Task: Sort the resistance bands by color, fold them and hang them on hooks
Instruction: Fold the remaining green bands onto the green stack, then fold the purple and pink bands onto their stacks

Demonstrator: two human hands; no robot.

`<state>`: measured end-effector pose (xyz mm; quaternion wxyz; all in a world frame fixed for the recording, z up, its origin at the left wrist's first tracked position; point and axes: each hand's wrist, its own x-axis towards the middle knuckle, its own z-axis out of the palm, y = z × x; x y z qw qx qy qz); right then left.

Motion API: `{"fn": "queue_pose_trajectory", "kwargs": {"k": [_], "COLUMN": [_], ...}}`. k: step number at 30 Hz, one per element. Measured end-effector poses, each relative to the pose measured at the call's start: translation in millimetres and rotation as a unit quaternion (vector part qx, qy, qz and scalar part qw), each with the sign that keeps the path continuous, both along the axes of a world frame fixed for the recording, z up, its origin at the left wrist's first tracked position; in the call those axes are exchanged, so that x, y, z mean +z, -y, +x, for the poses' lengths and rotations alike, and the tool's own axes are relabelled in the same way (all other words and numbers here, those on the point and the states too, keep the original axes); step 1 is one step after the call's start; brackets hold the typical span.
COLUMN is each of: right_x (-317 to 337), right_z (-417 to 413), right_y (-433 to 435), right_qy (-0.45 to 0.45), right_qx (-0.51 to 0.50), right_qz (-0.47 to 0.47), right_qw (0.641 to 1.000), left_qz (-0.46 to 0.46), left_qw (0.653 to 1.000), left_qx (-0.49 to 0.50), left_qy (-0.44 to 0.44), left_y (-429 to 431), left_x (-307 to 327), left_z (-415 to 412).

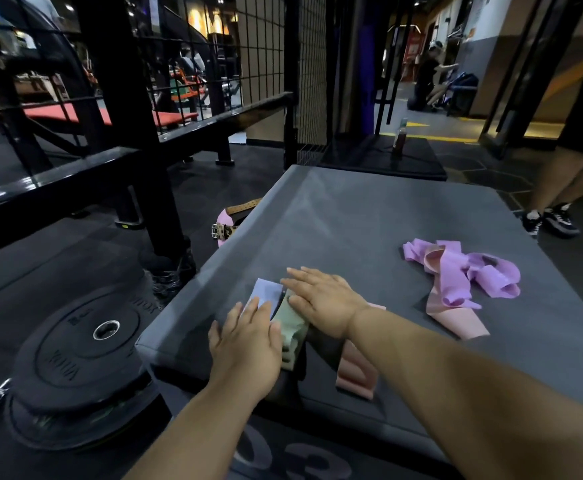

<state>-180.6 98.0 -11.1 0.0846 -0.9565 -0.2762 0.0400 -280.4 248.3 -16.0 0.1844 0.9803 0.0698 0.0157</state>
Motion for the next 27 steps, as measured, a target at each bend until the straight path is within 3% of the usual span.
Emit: {"fn": "queue_pose_trajectory", "kwargs": {"k": [9, 15, 22, 27], "right_x": [10.0, -8.3, -18.2, -23.9], "right_z": [-29.9, -61.0, -64.9, -45.7], "right_y": [84.5, 171.7, 234.9, 247.7], "right_qy": [0.054, 0.140, 0.113, 0.041], "right_qx": [-0.124, -0.220, -0.282, -0.297], "right_qz": [0.054, 0.117, 0.072, 0.135], "right_qw": [0.989, 0.958, 0.950, 0.944], "left_qz": [0.031, 0.014, 0.014, -0.004], "left_qw": [0.996, 0.982, 0.977, 0.979], "left_qx": [-0.078, -0.181, -0.212, -0.204], "left_qy": [0.035, 0.044, 0.018, 0.017], "left_y": [59.3, 140.6, 213.5, 236.8], "left_x": [15.5, 12.0, 1.4, -9.3], "left_z": [3.3, 7.9, 22.8, 40.3]}}
